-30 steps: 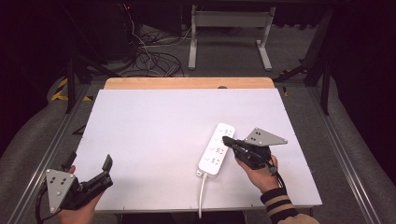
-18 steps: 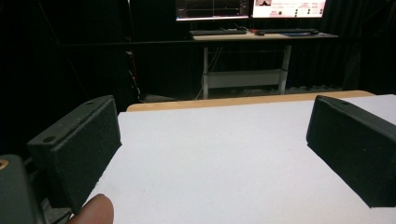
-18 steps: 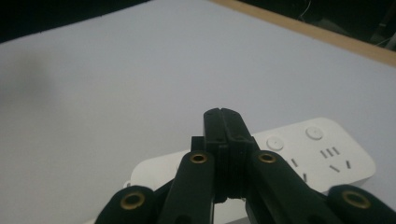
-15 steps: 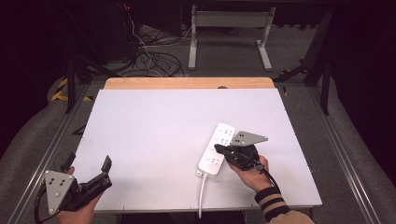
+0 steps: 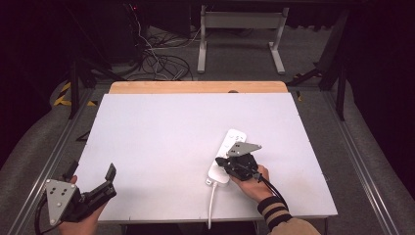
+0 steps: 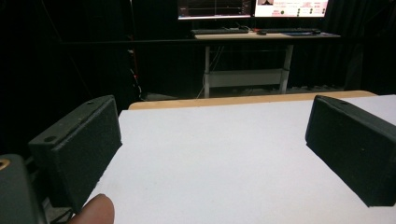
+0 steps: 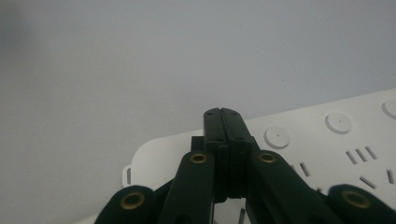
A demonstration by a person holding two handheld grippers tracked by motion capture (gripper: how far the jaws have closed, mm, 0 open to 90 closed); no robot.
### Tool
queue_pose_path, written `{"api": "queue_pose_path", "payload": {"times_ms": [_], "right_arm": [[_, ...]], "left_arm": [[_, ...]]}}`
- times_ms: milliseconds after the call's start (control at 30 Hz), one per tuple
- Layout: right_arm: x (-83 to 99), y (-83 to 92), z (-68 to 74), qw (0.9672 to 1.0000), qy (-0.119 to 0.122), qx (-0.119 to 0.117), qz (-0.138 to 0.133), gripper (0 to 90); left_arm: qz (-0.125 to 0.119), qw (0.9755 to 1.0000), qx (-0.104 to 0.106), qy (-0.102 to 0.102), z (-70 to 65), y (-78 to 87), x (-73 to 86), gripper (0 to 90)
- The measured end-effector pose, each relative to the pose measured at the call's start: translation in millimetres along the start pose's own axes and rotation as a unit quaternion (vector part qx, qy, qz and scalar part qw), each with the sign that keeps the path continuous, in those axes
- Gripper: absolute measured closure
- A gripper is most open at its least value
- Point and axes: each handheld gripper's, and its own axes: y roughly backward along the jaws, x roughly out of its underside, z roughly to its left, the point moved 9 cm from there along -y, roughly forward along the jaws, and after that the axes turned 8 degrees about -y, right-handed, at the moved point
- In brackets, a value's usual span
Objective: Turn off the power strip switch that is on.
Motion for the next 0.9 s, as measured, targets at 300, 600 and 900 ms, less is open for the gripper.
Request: {"api": "queue_pose_path", "payload": {"times_ms": [300,600,900], "right_arm": [[6.1,-7.7,2.8,1.0,-0.001,0.003,0.009,90.0],[6.9,-8.3,3.4,0.9999,-0.007,0.009,0.004,90.0],[8.0,-9.2,4.0,0.9998,-0.01,0.016,0.011,90.0]], "left_arm": [[-0.002,1.0,0.001,0.002,-1.1,0.1,-0.9,4.2],[-0.001,1.0,0.002,0.003,-2.3,0.6,-0.5,4.2],[0.001,1.0,0.002,0.0,-3.0,0.9,0.1,4.3]]}}
